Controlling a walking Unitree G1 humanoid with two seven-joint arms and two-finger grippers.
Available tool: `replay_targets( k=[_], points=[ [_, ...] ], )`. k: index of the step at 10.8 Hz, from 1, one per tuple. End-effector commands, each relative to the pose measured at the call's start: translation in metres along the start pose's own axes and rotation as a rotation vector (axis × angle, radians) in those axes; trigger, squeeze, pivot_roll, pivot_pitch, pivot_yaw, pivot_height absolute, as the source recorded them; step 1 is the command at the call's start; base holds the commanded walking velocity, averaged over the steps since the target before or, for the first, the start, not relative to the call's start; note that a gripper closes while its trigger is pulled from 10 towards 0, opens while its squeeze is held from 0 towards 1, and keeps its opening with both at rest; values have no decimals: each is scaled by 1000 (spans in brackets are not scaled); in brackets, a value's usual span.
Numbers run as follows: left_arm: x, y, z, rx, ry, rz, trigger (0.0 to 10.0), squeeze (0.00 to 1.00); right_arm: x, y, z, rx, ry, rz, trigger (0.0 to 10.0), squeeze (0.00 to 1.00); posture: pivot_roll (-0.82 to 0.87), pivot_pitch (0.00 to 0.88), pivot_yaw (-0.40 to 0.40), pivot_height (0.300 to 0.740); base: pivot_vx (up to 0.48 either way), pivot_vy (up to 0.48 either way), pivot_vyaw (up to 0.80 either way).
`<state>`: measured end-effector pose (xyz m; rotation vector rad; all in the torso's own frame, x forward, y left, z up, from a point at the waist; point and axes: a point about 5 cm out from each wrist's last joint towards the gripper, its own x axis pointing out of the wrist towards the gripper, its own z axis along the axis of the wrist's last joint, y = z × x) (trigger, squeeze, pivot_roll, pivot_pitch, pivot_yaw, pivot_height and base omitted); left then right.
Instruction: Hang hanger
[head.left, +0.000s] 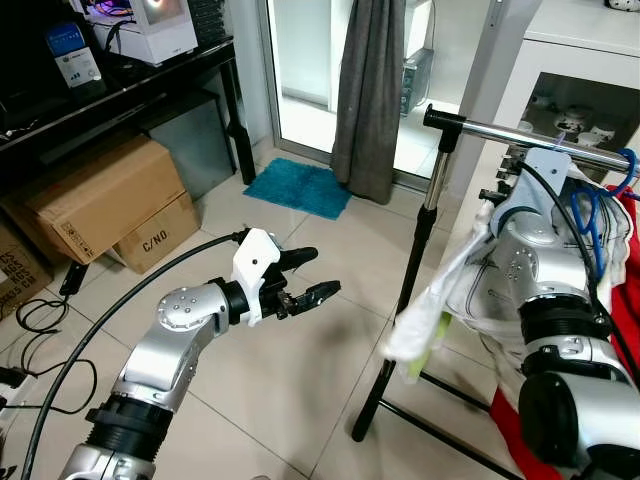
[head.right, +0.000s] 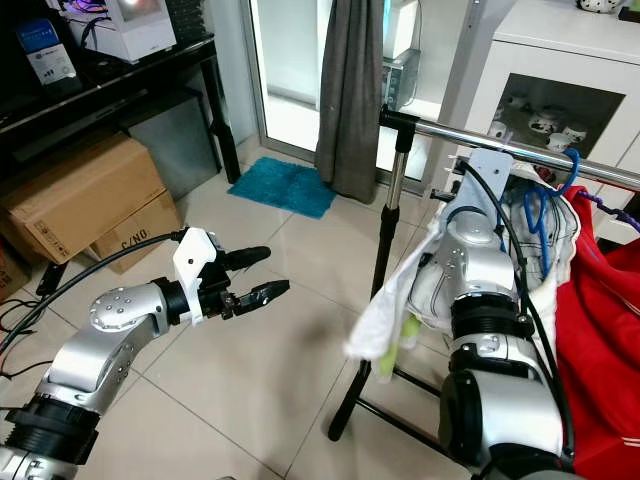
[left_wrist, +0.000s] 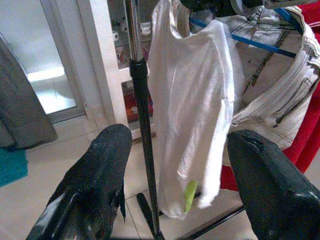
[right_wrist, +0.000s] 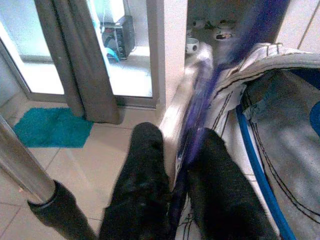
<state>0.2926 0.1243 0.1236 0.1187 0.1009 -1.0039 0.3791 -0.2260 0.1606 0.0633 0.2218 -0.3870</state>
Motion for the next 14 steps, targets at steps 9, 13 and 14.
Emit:
replay_targets(
  k=[9, 13, 14],
  points=[
    [-4, -6, 13, 47, -13, 42, 10000, 0, -28, 14, 6, 31, -117, 280, 0, 0, -184, 0, 39, 740, 0, 0, 0],
    [-2, 9, 15, 58, 2, 245, 10000, 0, -52, 9, 13, -32, -182, 317, 0, 0, -187, 0, 48, 740, 0, 0, 0],
    [-1, 11, 17, 63, -11, 277, 10000, 0, -62, 6, 16, -82, -203, 330, 0, 0, -196, 0, 53, 740, 0, 0, 0]
  ],
)
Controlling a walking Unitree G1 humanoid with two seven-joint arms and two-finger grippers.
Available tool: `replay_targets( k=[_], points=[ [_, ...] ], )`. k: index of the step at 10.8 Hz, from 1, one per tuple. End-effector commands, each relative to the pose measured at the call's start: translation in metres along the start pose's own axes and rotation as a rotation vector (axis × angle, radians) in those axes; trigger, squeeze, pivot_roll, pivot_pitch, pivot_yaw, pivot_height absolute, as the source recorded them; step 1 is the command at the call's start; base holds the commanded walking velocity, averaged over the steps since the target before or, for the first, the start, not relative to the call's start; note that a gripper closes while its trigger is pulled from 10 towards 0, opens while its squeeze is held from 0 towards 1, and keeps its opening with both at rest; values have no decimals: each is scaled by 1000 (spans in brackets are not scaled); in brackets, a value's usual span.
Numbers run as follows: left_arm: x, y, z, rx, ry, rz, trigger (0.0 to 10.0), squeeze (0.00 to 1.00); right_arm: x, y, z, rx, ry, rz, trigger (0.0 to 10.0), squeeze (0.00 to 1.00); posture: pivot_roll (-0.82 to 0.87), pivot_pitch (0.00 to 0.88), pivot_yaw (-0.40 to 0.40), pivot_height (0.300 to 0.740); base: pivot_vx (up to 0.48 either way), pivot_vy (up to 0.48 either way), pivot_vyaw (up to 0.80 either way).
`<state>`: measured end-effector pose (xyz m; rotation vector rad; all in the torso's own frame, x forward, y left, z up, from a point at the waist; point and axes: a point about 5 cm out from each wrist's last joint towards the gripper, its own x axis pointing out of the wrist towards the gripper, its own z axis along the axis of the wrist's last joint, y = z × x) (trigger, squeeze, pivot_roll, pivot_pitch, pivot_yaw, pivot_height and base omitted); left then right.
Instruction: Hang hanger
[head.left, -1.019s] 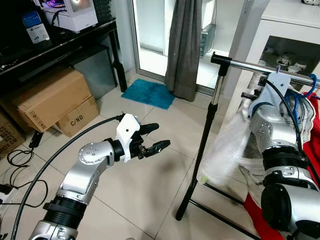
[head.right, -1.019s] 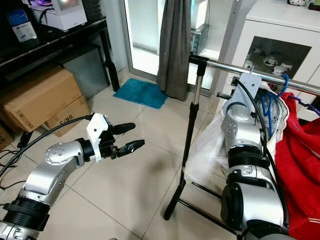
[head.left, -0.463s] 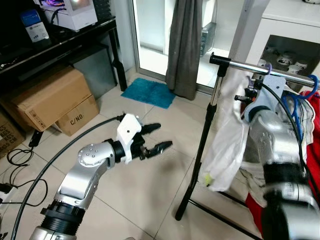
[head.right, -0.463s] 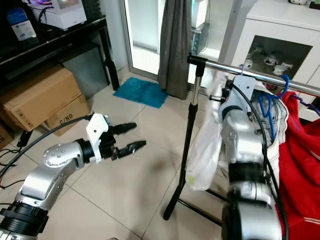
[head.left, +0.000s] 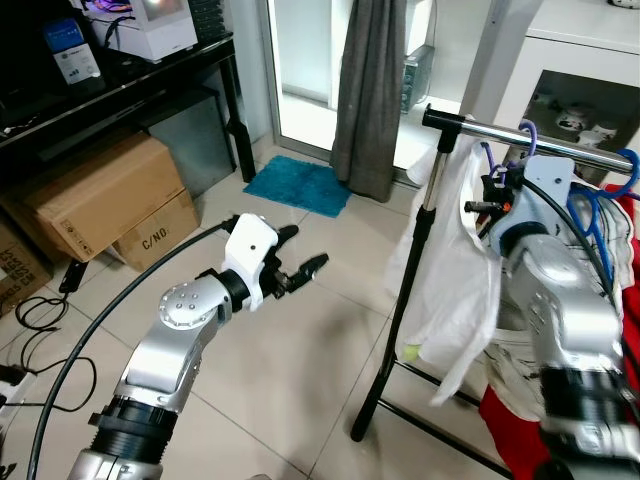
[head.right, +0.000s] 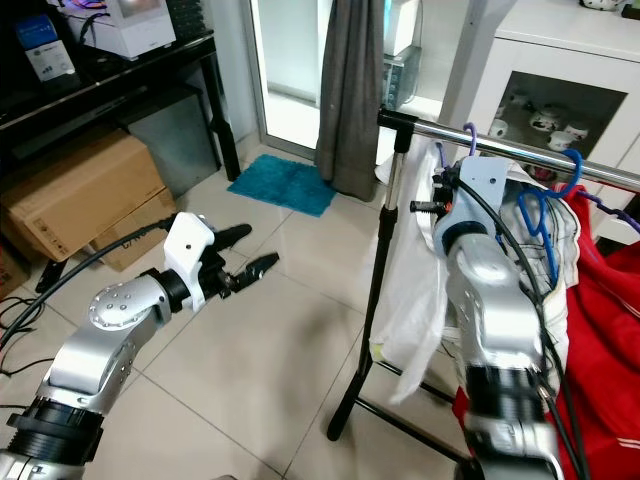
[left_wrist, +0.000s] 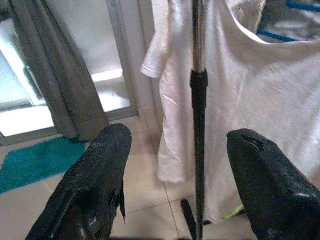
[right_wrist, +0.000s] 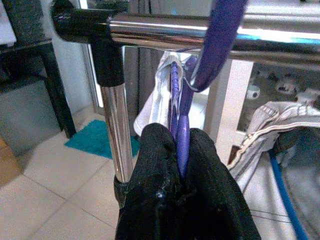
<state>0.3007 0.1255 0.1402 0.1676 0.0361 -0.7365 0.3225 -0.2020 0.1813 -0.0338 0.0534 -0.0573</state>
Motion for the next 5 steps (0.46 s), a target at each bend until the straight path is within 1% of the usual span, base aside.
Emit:
replay_targets(
  k=[1, 3, 5],
  points=[
    [0, 5, 2, 5, 1, 35, 10000, 0, -6, 5, 7, -29, -22, 30, 0, 0, -201, 0, 56, 740, 0, 0, 0],
    [1, 6, 0, -22, 14, 88, 10000, 0, -23, 4, -14, -86, 30, 49, 0, 0, -196, 16, 58, 740, 0, 0, 0],
    [-2, 5, -3, -39, 18, 100, 10000, 0, -37, 3, -25, -81, 62, 27, 0, 0, -203, 16, 57, 740, 0, 0, 0]
  ],
)
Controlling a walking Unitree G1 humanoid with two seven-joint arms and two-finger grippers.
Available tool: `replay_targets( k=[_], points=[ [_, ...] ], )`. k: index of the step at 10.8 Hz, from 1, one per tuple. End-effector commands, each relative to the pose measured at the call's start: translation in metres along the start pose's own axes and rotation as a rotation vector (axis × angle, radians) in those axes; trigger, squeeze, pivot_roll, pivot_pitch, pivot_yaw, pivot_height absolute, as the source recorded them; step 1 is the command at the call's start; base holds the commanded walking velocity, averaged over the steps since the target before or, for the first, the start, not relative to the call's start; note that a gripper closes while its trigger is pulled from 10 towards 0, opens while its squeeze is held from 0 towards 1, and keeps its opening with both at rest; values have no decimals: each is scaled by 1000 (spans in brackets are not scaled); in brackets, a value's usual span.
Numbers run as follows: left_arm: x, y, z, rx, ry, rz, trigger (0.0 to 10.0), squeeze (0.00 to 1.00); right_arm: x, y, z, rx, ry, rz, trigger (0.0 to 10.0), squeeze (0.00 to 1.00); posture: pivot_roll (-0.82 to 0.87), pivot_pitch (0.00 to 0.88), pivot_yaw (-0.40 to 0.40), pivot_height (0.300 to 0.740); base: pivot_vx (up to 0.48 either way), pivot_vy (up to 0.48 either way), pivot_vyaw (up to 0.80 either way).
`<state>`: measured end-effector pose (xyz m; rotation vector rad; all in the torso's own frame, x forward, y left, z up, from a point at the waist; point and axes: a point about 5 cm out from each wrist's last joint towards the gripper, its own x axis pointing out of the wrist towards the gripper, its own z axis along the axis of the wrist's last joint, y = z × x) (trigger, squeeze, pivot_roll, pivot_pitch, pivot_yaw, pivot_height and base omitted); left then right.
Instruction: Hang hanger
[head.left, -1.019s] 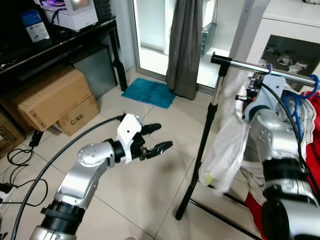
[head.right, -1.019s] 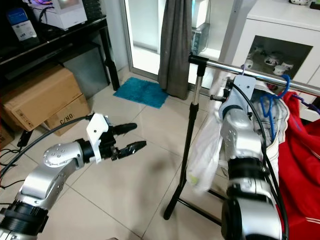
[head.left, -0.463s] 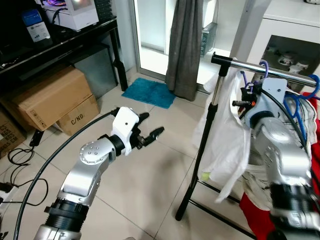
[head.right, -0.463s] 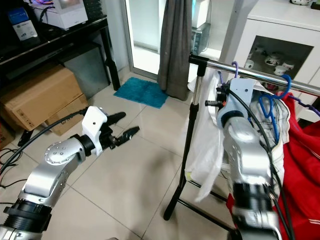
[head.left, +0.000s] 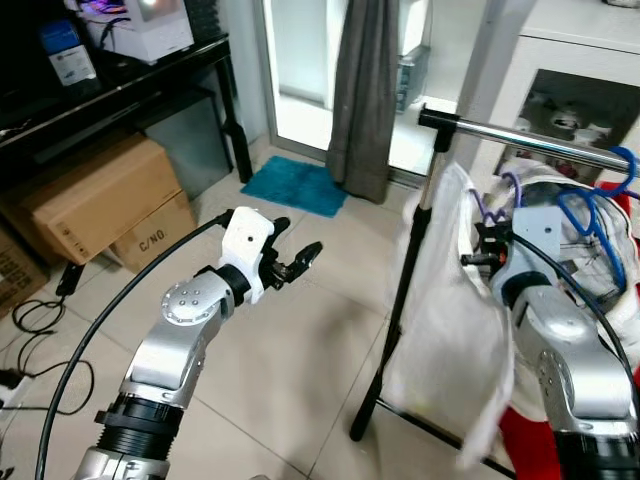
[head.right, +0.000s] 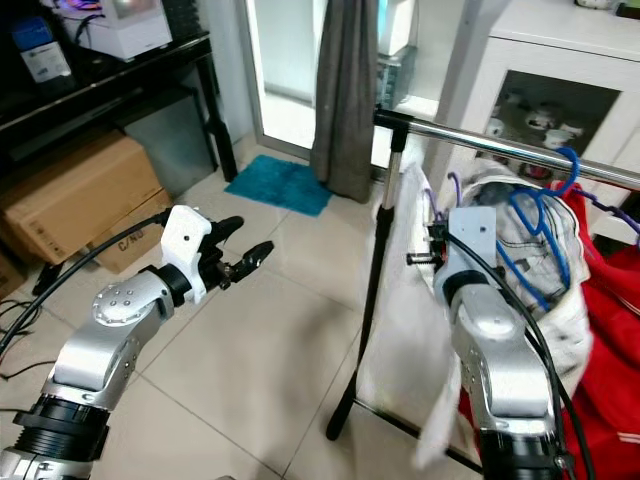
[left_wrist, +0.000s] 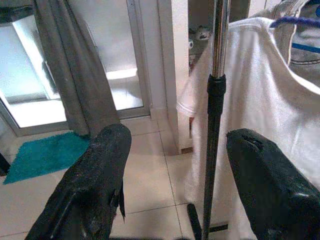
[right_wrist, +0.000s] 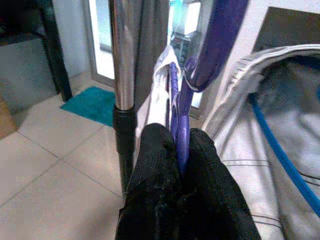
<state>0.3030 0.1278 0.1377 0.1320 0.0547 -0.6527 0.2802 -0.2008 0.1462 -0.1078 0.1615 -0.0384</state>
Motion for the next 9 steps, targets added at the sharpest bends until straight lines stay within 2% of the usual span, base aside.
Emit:
replay_targets(
  k=[1, 2, 3, 4, 7, 9],
  points=[
    [-3, 3, -2, -2, 11, 21, 10000, 0, -2, 3, 7, -1, -28, 4, 0, 0, -203, 16, 57, 740, 0, 0, 0],
    [-4, 3, -4, -12, 20, 31, 10000, 0, -12, 7, -12, -4, 17, 1, 0, 0, -196, 30, 55, 740, 0, 0, 0],
    [-6, 4, -6, -16, 24, 34, 10000, 0, -16, 11, -22, -4, 43, 11, 0, 0, -199, 24, 53, 740, 0, 0, 0],
    [-7, 5, -7, -19, 27, 41, 10000, 0, -17, 15, -26, -4, 53, 20, 0, 0, -201, 21, 52, 740, 0, 0, 0],
    [-2, 5, -4, -24, 19, 49, 10000, 0, -19, 15, -28, 0, 45, 25, 0, 0, -196, 26, 46, 740, -279, 0, 0],
    [-1, 3, -5, -27, 16, 48, 10000, 0, -20, 15, -31, 39, 52, 10, 0, 0, -206, 22, 43, 740, -285, 0, 0]
  ],
)
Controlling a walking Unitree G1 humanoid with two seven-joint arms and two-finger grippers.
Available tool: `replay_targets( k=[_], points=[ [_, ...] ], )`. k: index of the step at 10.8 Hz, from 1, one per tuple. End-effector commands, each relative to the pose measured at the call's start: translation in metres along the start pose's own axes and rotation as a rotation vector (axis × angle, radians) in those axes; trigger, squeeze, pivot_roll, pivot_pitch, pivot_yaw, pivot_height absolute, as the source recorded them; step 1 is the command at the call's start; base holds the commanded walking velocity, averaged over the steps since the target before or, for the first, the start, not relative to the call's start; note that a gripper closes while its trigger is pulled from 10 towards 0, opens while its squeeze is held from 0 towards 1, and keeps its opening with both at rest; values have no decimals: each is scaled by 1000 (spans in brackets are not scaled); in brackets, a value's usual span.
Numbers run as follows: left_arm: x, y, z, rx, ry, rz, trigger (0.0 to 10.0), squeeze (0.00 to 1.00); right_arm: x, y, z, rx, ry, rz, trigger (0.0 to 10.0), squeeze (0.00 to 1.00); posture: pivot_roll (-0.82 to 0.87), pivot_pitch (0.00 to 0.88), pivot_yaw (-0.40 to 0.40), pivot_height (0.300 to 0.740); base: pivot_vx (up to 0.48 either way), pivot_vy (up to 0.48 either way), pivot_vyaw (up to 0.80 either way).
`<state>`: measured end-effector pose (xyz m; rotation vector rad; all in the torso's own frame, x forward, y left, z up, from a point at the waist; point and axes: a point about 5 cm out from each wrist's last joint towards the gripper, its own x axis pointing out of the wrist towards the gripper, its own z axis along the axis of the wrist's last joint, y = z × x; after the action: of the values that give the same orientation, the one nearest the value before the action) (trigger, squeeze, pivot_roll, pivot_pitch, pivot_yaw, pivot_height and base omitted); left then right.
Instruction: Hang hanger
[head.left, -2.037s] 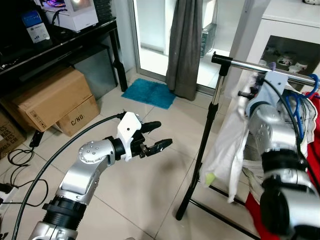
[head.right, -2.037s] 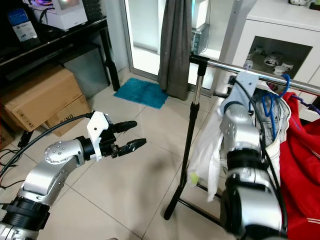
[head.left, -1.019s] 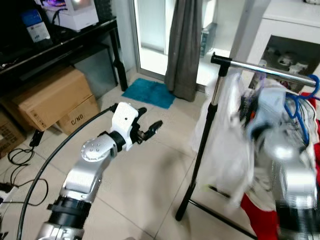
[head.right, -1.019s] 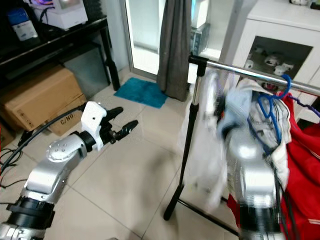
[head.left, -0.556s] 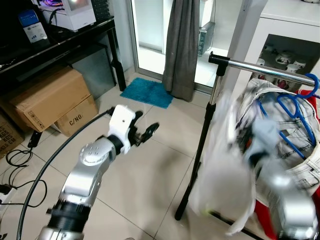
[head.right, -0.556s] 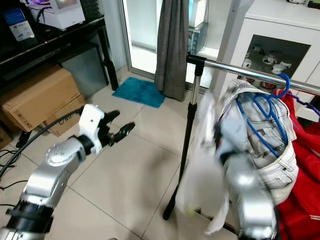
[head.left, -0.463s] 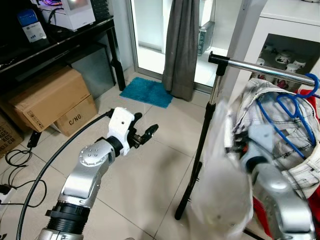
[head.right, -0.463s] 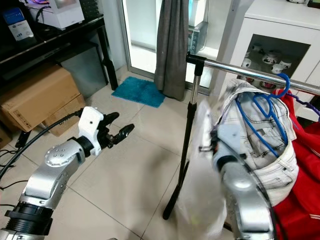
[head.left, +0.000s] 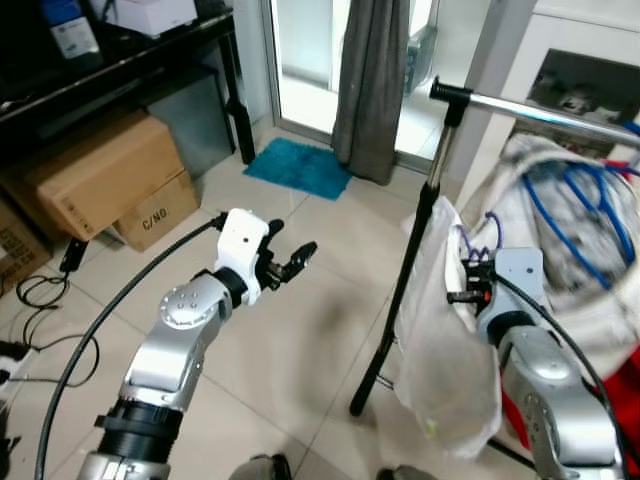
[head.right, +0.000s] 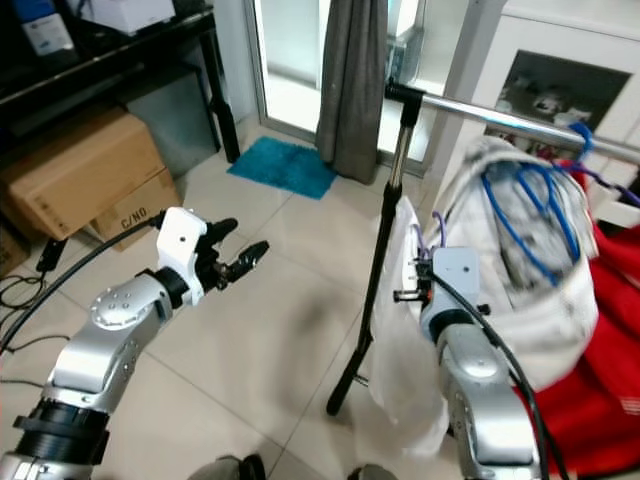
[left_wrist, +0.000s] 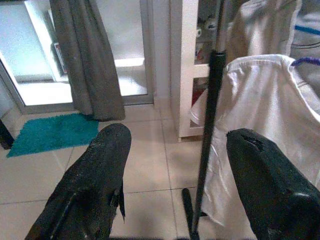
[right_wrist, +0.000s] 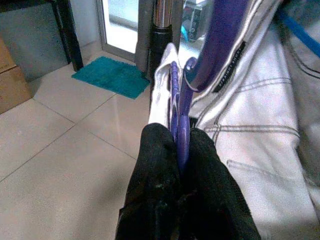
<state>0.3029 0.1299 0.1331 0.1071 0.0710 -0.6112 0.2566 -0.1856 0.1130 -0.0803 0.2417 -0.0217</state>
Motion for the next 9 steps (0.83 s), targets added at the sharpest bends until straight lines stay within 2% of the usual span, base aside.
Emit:
replay_targets(
  k=[1, 4, 8, 9],
  points=[
    [1, 1, 0, 0, 5, 9, 10000, 0, -2, -4, 4, 14, -36, -14, 0, 0, -206, 34, 48, 740, -311, 0, 0],
    [-3, 1, -5, -9, 14, 16, 10000, 0, -3, -6, 4, 17, -59, -9, 0, 0, -213, 31, 40, 740, -309, 0, 0],
    [0, -3, -4, -17, 2, 11, 10000, 0, 1, -9, 9, 3, -90, 2, 0, 0, -217, 24, 31, 740, -295, 0, 0],
    [1, -1, -4, -41, 0, 15, 10000, 0, 2, -7, 11, 6, -102, 20, 0, 0, -219, 13, 27, 740, 0, 0, 0]
  ],
)
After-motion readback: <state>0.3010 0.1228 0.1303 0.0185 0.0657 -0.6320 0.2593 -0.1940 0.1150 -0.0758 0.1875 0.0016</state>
